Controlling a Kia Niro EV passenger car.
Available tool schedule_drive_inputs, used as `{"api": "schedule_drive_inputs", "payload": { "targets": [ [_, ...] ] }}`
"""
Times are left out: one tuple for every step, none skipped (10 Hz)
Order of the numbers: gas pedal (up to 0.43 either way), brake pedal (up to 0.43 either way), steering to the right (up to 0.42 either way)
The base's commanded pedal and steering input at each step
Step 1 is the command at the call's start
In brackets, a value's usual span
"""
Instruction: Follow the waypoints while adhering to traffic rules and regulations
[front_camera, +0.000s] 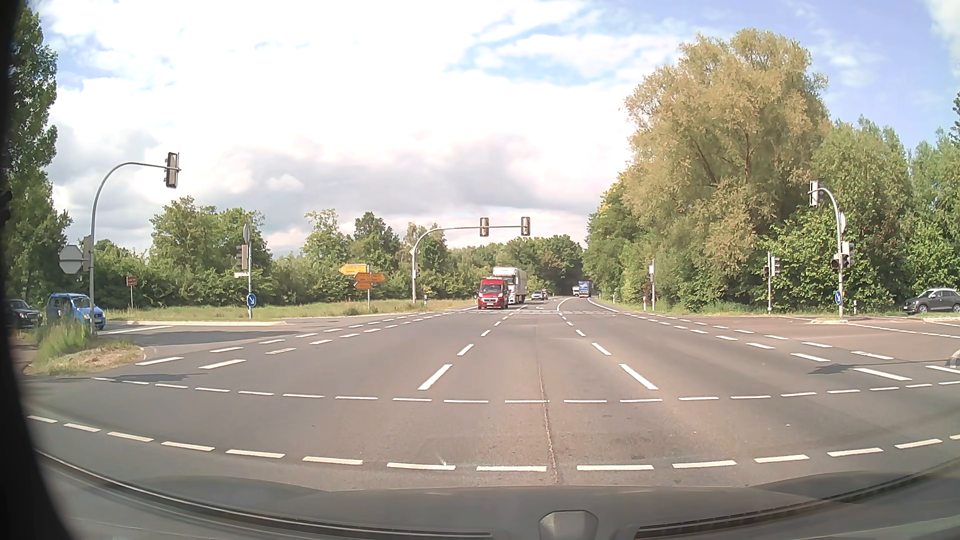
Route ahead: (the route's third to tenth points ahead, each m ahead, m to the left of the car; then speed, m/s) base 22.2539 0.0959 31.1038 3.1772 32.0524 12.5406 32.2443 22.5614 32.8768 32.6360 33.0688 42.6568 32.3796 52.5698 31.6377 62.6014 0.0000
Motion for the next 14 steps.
{"api": "schedule_drive_inputs", "payload": {
  "targets": [
    [0.000, 0.256, 0.009],
    [0.000, 0.256, 0.009],
    [0.000, 0.250, 0.009],
    [0.000, 0.256, 0.008],
    [0.000, 0.250, 0.009],
    [0.000, 0.250, 0.008],
    [0.000, 0.256, 0.008],
    [0.000, 0.250, 0.008],
    [0.000, 0.250, 0.009],
    [0.000, 0.256, 0.008],
    [0.000, 0.250, 0.009],
    [0.000, 0.256, 0.008],
    [0.000, 0.256, 0.009],
    [0.000, 0.250, 0.009]
  ]
}}
